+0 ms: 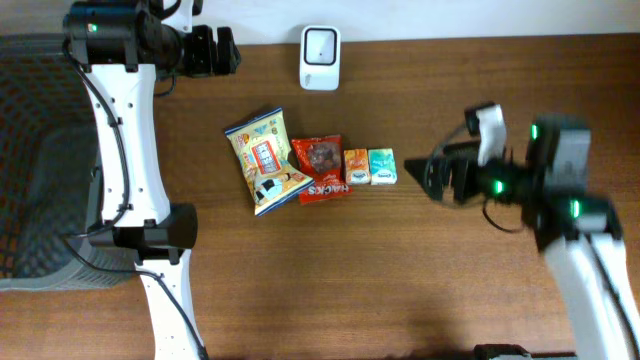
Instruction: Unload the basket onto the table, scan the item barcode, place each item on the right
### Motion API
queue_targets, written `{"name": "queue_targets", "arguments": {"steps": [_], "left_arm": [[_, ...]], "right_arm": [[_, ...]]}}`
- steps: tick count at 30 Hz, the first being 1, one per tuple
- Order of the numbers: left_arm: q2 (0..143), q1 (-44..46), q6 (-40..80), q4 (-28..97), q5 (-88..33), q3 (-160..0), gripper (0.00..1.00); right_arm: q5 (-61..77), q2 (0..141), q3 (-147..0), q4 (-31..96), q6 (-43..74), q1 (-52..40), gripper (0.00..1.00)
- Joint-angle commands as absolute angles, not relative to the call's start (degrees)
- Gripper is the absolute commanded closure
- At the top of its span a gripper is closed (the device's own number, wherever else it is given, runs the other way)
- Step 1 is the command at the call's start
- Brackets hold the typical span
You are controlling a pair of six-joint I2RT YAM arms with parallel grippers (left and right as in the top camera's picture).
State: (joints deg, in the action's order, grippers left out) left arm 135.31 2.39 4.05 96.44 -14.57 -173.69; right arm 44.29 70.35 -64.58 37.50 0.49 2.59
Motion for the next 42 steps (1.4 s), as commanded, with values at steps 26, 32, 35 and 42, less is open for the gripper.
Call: {"name": "queue_targets", "arguments": {"steps": [26, 32, 35, 42], "left_arm": [[134.7, 2.2, 3.4, 96.7, -15.0, -173.9, 0.01], [134.7, 2.2, 3.4, 96.7, -15.0, -173.9, 0.01], [134.7, 2.2, 3.4, 96.7, -15.0, -173.9, 0.01], [134.7, 2.2, 3.4, 96.7, -15.0, -173.9, 0.01]], "right_arm": [[32.8, 118.7, -69.5, 27.1, 15.5, -4.5, 0.96], [86.2, 118.4, -73.1, 24.3, 7.8, 6.9, 0.96], [88.9, 118.3, -73.1, 22.0, 8.4, 6.8, 0.96], [34.1, 118.2, -77.0, 34.4, 15.9, 6.3, 0.96]]}}
